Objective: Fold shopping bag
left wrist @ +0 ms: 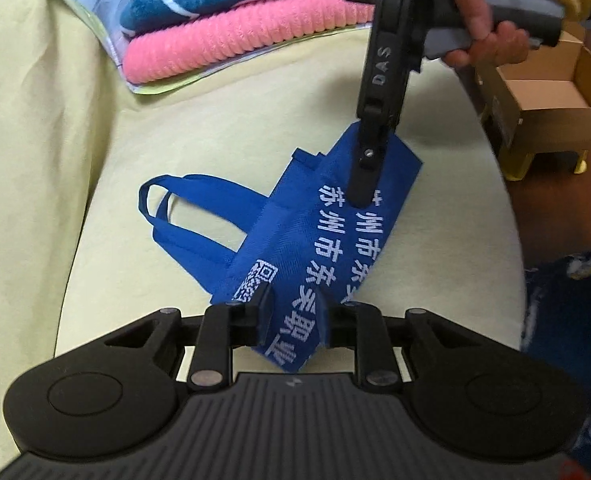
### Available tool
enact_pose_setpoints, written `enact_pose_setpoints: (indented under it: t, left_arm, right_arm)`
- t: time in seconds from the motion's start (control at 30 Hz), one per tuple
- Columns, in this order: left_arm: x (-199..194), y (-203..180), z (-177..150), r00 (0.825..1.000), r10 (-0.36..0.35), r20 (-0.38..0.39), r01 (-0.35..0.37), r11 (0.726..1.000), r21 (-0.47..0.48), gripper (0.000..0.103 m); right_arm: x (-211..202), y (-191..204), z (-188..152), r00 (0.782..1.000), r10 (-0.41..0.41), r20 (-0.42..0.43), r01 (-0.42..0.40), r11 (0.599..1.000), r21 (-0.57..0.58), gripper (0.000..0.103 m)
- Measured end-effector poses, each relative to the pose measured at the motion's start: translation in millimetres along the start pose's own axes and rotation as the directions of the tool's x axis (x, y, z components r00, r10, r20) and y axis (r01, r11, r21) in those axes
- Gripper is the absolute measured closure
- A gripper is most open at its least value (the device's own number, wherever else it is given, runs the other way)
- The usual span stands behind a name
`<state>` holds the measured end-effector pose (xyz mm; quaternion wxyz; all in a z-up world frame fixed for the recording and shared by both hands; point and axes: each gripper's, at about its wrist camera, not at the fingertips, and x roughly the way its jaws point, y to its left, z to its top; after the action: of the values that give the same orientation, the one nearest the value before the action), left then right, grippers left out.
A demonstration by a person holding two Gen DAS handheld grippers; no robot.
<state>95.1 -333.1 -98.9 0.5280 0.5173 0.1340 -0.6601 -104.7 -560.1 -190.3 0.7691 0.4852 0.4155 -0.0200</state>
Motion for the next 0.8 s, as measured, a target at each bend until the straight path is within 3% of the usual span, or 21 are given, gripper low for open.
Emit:
enact_pose_setpoints:
  t: [0.17, 0.33, 0.5, 0.57, 0.67, 0.8]
  left_arm:
    - [18.9, 3.2, -3.3, 1.000, 0.012, 0.002, -0.012, 0.998, -0.062, 0.075]
    - [28.9, 16.9, -8.1, 1.000, -0.026, 0.010, 0.028, 0.983, -0.180, 0.075]
    - [30.0, 13.7, -4.5, 1.000, -0.011, -0.015, 0.008, 0.984, -0.175, 0.077]
    - [30.5, 13.5, -3.4, 1.000, -0.012, -0.019, 0.008, 0.984, -0.180, 0.079]
    - [30.3, 12.9, -2.4, 1.000, -0.013, -0.022, 0.009, 0.983, -0.183, 0.080]
    - [29.2, 13.3, -0.6, 0.999, -0.016, -0.030, 0.010, 0.983, -0.185, 0.080]
  right_arm:
    - [0.2, 1.4, -0.6, 1.000, -0.006, 0.006, 0.006, 1.000, -0.010, 0.078]
    - [-0.2, 8.5, -3.9, 0.999, -0.029, 0.035, 0.031, 0.999, -0.041, 0.077]
    - [-5.8, 32.0, -17.2, 0.984, -0.119, 0.134, 0.137, 0.981, -0.138, 0.073]
    - [-8.4, 50.6, -29.2, 0.947, -0.230, 0.223, 0.278, 0.936, -0.217, 0.060]
    - [-13.0, 79.2, -54.7, 0.866, -0.319, 0.385, 0.454, 0.825, -0.337, 0.061]
    - [-12.5, 107.1, -84.7, 0.756, -0.329, 0.566, 0.618, 0.646, -0.449, 0.079]
